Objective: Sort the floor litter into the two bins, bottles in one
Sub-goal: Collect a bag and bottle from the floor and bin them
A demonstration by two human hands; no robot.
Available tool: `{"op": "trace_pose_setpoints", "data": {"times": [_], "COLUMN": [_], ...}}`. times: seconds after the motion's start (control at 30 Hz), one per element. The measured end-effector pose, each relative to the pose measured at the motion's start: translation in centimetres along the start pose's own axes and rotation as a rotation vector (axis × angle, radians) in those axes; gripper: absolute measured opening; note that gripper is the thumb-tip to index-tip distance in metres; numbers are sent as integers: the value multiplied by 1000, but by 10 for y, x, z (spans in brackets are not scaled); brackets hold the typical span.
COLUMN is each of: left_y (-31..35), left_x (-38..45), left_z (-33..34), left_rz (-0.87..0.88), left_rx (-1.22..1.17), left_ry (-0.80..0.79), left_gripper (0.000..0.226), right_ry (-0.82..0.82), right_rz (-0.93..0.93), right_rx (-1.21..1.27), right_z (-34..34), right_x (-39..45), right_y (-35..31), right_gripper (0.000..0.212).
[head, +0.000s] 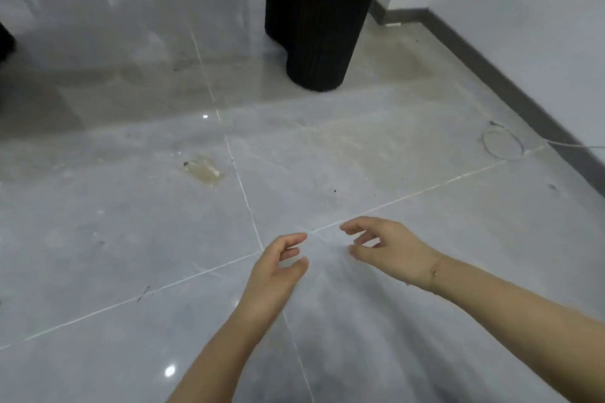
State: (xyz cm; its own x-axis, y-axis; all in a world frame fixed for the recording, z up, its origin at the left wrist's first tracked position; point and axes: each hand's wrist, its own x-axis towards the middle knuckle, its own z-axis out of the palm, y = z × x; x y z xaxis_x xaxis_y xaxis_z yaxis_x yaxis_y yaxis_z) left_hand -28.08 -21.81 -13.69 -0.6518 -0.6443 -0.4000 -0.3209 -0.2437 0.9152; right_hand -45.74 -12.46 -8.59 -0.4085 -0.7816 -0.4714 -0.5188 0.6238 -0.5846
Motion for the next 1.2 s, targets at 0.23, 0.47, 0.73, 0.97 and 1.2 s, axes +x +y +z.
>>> {"op": "trace_pose_setpoints", "data": {"times": [0.23, 0.47, 0.73, 0.97, 1.2], "left_y": [15, 19, 100, 195, 299], "left_x": [21, 55, 47, -16, -100], "left_z": [45, 62, 89, 140, 142], "left_rz": [-83, -134, -185, -287, -310], "left_rx": [-88, -130, -126, -249, -341], "left_ry": [-64, 30, 276, 367, 550], "left_gripper": [31, 30, 31, 32, 29], "right_ry": [-85, -16, 54, -34, -73], "right_rz": [124, 33, 69, 123, 206], "right_rx": [159, 381, 772, 880, 912], "right_z": [-32, -24, -85, -159, -230], "right_x": [-21, 34, 40, -25, -97], "right_y": [46, 68, 53, 7, -61], "right_gripper": [27, 24, 23, 22, 17]}}
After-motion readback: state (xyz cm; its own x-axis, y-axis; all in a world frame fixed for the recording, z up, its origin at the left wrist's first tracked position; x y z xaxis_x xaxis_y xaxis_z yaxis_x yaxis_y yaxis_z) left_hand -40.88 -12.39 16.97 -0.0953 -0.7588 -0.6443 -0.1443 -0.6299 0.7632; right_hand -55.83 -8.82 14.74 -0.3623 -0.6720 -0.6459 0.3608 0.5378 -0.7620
